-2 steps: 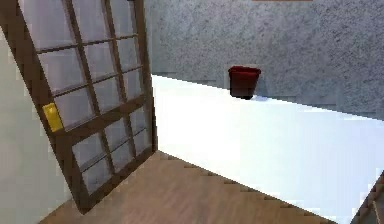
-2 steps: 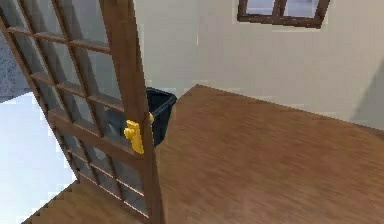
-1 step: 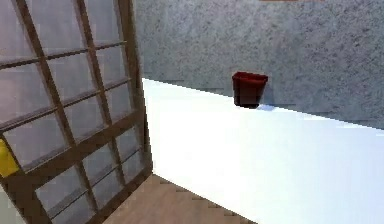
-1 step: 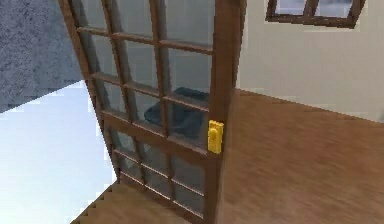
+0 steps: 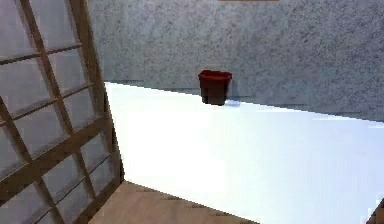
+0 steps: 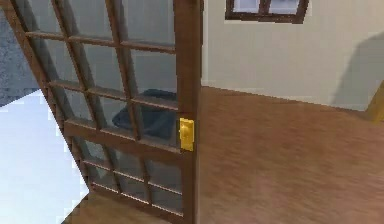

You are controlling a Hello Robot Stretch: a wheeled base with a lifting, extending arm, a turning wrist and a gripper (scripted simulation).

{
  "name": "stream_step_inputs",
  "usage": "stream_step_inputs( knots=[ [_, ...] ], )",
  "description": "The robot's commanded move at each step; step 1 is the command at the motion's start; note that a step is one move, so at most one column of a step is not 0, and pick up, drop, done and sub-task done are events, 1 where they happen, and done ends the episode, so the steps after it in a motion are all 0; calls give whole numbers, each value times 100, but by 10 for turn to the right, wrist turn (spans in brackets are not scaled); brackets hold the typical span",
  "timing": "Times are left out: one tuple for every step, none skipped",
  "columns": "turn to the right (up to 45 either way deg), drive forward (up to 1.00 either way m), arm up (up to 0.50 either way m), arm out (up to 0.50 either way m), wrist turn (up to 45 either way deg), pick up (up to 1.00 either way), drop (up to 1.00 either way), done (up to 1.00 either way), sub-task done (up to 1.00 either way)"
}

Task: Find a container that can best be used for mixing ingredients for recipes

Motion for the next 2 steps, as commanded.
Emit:
stream_step_inputs(
  knots=[
    [0,100,0,0,0,0,0,0,0],
    [0,40,0,0,0,0,0,0,0]
  ],
)
